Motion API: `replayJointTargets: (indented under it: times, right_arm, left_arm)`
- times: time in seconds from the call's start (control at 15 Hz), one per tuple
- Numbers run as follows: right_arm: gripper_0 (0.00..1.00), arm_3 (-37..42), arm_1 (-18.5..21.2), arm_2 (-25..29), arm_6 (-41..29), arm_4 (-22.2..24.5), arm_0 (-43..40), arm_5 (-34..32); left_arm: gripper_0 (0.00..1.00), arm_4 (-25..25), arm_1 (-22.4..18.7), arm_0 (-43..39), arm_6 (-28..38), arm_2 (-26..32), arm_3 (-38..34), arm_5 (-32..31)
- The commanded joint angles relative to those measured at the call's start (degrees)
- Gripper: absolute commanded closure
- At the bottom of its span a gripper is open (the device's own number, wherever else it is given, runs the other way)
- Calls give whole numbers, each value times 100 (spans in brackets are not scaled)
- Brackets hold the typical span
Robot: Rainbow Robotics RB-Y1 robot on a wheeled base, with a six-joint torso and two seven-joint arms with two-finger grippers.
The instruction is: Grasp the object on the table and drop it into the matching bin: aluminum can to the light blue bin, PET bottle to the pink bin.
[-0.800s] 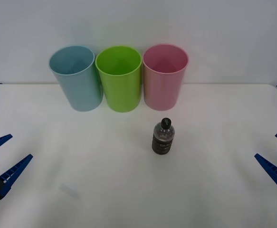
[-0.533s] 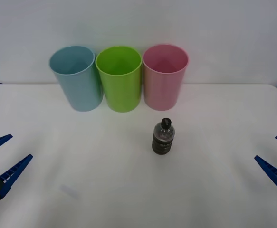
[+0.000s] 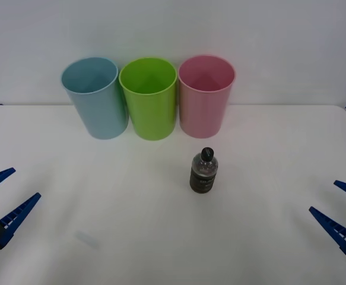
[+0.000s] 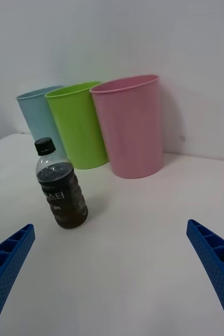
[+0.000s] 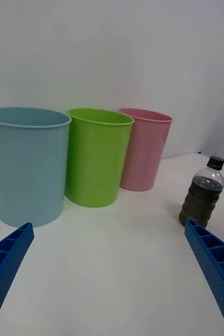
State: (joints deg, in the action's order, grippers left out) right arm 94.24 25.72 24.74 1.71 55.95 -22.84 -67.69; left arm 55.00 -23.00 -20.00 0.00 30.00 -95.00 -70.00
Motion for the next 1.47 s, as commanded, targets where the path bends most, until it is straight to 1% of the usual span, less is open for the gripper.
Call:
replayJointTargets:
  times: [0.07, 0.33, 0.53, 0.8, 1.27, 1.47]
  right_arm:
    - [0, -222, -5, -347, 75, 57, 113, -8]
    - [0, -600, -5, -786, 294, 66, 420, 80]
    - [0, -609, -14, -1111, 514, 66, 526, 396]
    - [0, -609, -14, -1639, 1270, 48, 701, 1003]
    - [0, -609, -14, -2650, 1419, -5, 1062, 2058]
    - [0, -609, -84, -2922, 1463, -5, 1202, 2400]
  left_arm:
    - [0, 0, 0, 0, 0, 0, 0, 0]
    - [0, 0, 0, 0, 0, 0, 0, 0]
    - [0, 0, 0, 0, 0, 0, 0, 0]
    - [0, 0, 0, 0, 0, 0, 0, 0]
    - [0, 0, 0, 0, 0, 0, 0, 0]
    - [0, 0, 0, 0, 0, 0, 0, 0]
